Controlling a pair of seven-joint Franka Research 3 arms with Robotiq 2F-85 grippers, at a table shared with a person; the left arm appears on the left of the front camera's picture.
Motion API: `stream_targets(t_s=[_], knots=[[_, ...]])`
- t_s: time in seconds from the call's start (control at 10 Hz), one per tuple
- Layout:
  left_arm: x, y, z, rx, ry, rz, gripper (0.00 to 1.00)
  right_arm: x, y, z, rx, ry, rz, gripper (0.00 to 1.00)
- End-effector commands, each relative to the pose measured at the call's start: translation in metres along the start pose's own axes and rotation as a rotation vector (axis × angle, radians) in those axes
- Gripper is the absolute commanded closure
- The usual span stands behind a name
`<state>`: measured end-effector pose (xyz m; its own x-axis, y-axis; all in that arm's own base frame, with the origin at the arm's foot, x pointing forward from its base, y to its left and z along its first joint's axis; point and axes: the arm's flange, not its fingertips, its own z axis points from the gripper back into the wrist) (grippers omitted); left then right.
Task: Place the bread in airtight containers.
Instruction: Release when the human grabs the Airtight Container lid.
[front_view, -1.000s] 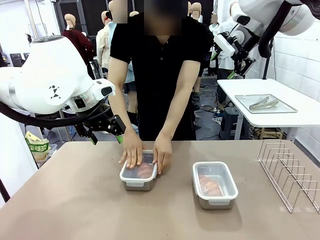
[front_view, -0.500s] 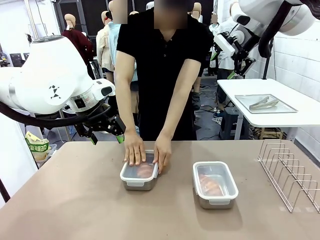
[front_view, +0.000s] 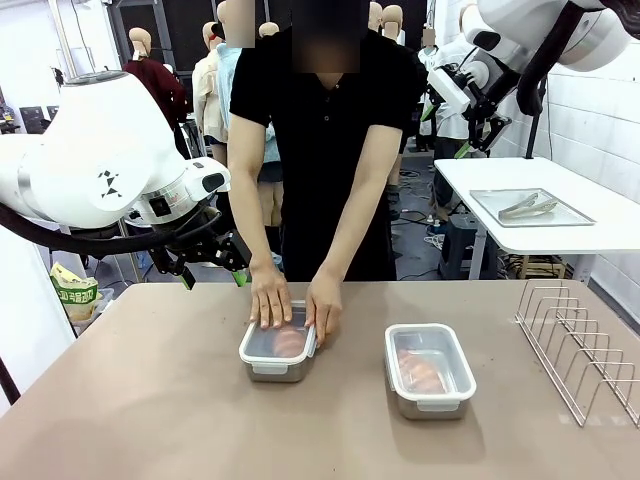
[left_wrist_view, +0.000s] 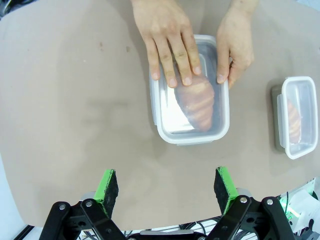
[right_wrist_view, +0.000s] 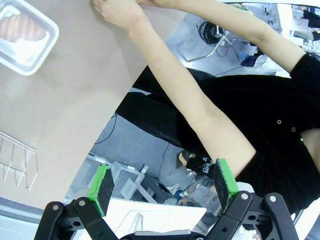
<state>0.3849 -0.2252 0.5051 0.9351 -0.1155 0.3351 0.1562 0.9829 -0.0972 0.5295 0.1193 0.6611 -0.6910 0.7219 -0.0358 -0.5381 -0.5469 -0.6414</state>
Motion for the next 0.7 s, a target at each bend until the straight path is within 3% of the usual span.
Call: stream_targets(t_s=[0.0,0.6], knots=[[0.0007,0.0009,0.0007,0.007,-0.004,0.0,0.0,0.0,0.0002,0.0002,-0.002,0.001,0.004,0.0],[0.0007,0.0009,0.0007,0.007,-0.004,0.0,0.0,0.0,0.0002,0.0002,-0.002,0.001,0.004,0.0]])
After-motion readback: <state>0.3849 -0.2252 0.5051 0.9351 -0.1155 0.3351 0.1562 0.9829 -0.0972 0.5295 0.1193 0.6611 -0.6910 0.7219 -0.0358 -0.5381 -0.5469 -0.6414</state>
